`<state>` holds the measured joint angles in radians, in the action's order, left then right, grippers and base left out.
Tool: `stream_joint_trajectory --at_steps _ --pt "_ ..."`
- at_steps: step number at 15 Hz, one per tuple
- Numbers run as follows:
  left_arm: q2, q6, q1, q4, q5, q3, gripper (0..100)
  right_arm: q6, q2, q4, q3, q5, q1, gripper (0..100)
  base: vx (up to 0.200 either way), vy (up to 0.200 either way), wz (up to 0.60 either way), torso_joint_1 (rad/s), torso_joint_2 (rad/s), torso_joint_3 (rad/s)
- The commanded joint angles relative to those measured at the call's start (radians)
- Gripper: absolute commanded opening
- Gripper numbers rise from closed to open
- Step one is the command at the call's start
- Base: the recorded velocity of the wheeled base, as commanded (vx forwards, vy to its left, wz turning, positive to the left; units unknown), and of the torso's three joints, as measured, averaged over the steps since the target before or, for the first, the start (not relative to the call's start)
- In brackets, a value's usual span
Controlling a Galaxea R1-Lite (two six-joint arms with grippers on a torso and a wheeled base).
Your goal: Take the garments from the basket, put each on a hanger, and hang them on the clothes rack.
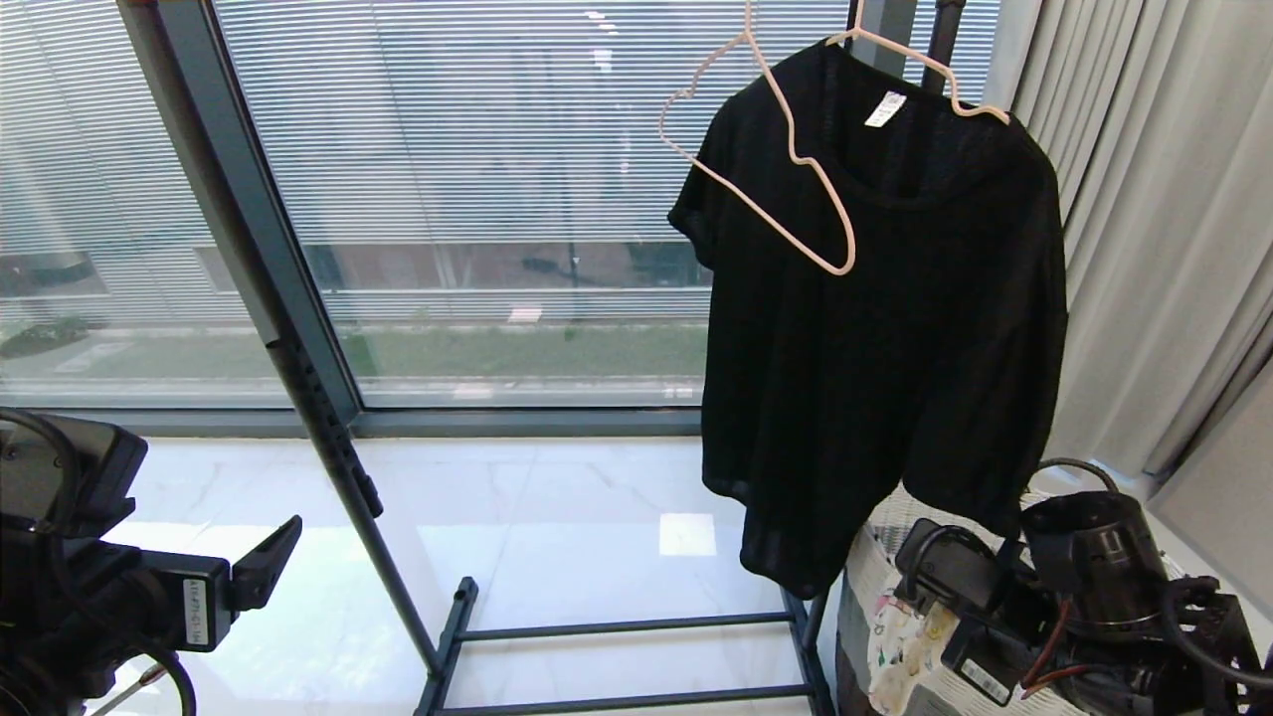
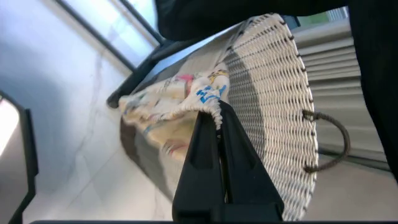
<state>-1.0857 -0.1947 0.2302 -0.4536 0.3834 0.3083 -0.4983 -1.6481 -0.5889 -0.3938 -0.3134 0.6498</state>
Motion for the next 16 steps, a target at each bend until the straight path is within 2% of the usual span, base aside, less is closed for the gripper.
stream_joint_trajectory --at_steps 1,4,6,10,11,14,16 --pt "0.0 0.0 0.0 0.0 0.0 0.002 100 0.0 0.063 0.017 -0.049 -0.009 0.011 0 -0.2 0.0 0.0 -0.002 0.0 0.002" --pt "0.0 0.0 0.0 0.0 0.0 0.002 100 -0.013 0.108 0.136 -0.155 -0.007 0.013 0 -0.2 0.0 0.0 0.004 0.0 0.004" --pt "-0.002 0.0 0.0 0.0 -0.001 0.0 100 -0.013 0.128 0.241 -0.264 -0.007 0.019 0 -0.2 0.0 0.0 0.005 0.0 0.005" --pt "-0.005 0.0 0.004 0.0 -0.009 -0.005 100 -0.009 0.108 0.333 -0.436 -0.006 0.042 0 0.0 0.0 0.0 0.0 0.0 0.0" --pt "0.0 0.003 0.014 0.0 -0.041 -0.011 100 -0.008 0.083 0.356 -0.505 -0.004 0.047 0 0.0 0.0 0.0 0.0 0.0 0.0" --pt "0.023 0.004 0.129 -0.002 -0.184 0.012 100 0.0 0.031 0.37 -0.631 -0.003 0.059 0 0.0 0.0 0.0 0.0 0.0 0.0" --pt "0.004 0.046 0.255 -0.002 -0.212 0.068 100 0.015 0.021 0.383 -0.691 -0.003 0.076 0 0.0 0.0 0.0 0.0 0.0 0.0"
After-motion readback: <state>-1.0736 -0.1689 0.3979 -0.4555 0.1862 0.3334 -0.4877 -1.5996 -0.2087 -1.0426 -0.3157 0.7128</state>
